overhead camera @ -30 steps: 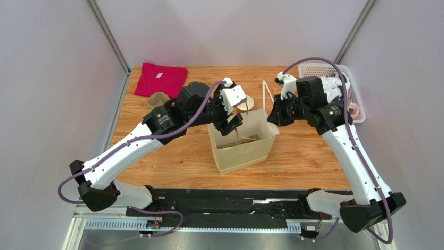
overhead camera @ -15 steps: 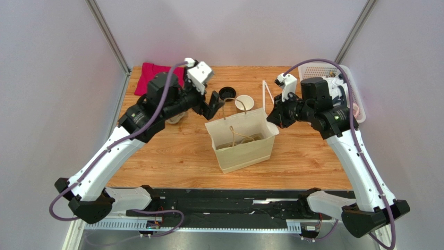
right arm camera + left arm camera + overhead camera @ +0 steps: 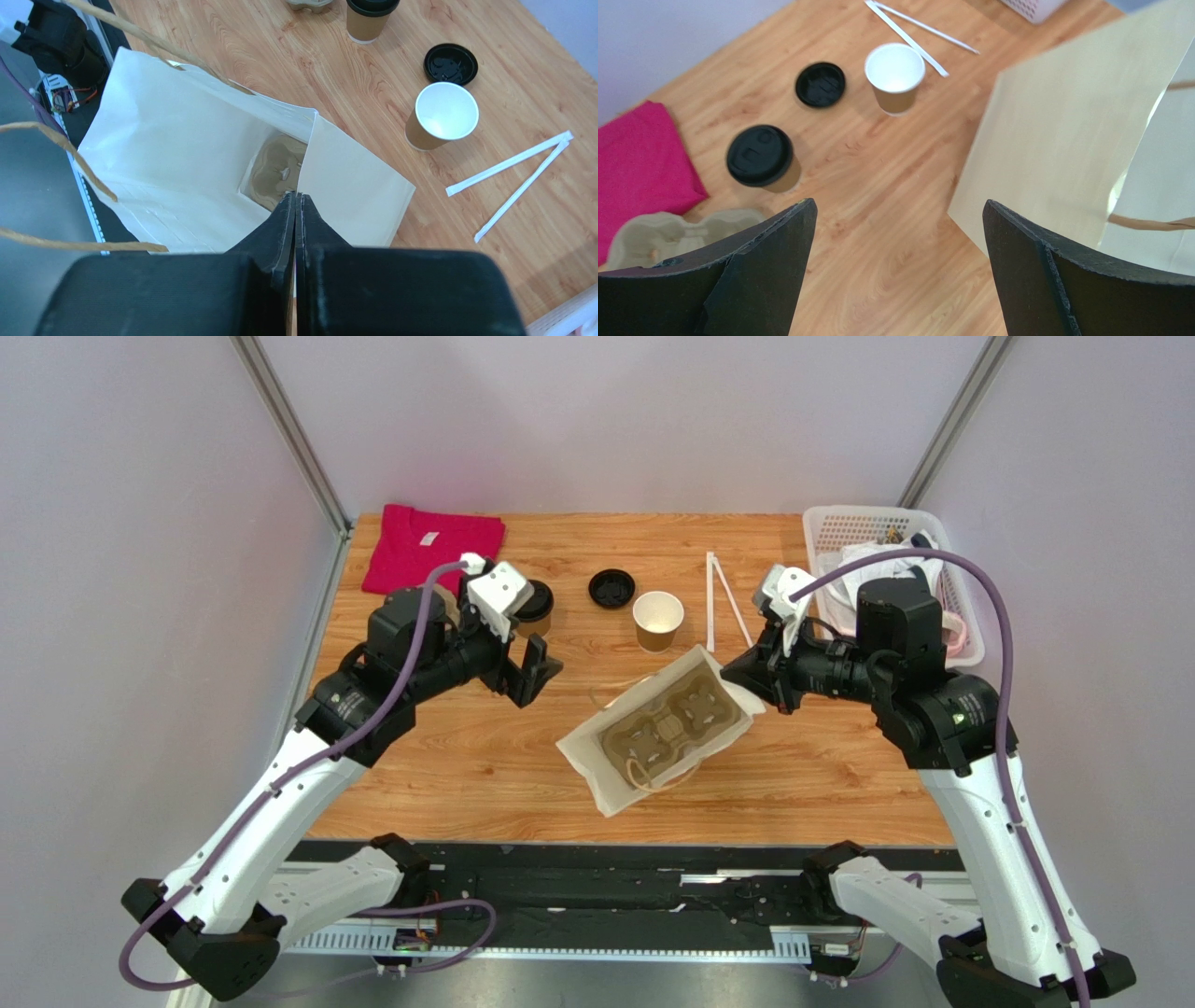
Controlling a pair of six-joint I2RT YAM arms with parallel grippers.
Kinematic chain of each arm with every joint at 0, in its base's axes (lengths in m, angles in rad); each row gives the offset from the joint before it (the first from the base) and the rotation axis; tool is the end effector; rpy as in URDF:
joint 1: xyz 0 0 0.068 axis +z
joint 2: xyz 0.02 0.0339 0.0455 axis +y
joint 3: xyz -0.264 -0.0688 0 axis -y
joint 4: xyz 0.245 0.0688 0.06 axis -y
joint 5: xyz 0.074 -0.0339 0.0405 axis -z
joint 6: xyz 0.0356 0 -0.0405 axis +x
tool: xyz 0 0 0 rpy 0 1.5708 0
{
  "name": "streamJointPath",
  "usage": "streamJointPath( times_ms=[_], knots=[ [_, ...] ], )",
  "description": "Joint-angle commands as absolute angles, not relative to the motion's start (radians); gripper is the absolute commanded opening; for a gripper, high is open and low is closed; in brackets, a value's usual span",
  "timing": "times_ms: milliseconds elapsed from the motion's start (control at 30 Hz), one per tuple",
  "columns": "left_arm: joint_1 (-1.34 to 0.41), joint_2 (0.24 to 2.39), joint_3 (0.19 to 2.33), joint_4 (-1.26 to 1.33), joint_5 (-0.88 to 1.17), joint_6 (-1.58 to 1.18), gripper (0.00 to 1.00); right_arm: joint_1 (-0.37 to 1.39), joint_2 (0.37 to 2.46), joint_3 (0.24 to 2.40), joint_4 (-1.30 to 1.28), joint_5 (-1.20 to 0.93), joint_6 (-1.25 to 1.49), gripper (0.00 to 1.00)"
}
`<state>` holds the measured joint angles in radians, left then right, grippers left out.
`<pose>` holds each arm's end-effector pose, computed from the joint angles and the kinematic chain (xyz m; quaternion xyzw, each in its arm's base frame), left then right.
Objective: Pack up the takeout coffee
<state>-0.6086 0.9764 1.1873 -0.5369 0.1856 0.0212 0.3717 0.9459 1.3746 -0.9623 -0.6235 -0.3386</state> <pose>0.1623 -0.1211 0.4073 0.3019 0.7525 -0.2401 0.5338 0.1341 0.0746 0.4317 -0.4300 0.7222 0.2742 0.4673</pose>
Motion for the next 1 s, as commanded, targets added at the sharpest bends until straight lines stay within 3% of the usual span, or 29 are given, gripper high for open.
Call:
streamJointPath(
  times_ms=[0,300,533,767,967],
  knots=[
    [-0.607,0.913,1.138,-0.482,0.353,0.078,0.96,0.371,0.928,1.381,-0.953,-0.681,-0.465,0.0],
    [-0.607,0.868,1.032,-0.425,0.413,0.086,0.94,0.377,0.994,1.443,-0.999,-0.69,-0.554,0.0],
    [-0.607,0.919,1.045,-0.429,0.324,0.061,0.94,0.382,1.051,1.463,-1.058,-0.635,-0.549,0.0],
    [-0.523,1.069,1.164,-0.494,0.255,-0.02,0.97,0.374,0.993,1.421,-1.158,-0.445,-0.519,0.0],
    [-0.431,1.346,1.444,-0.708,0.172,-0.028,0.99,0.373,0.946,1.39,-1.2,-0.33,-0.468,0.0]
  ],
)
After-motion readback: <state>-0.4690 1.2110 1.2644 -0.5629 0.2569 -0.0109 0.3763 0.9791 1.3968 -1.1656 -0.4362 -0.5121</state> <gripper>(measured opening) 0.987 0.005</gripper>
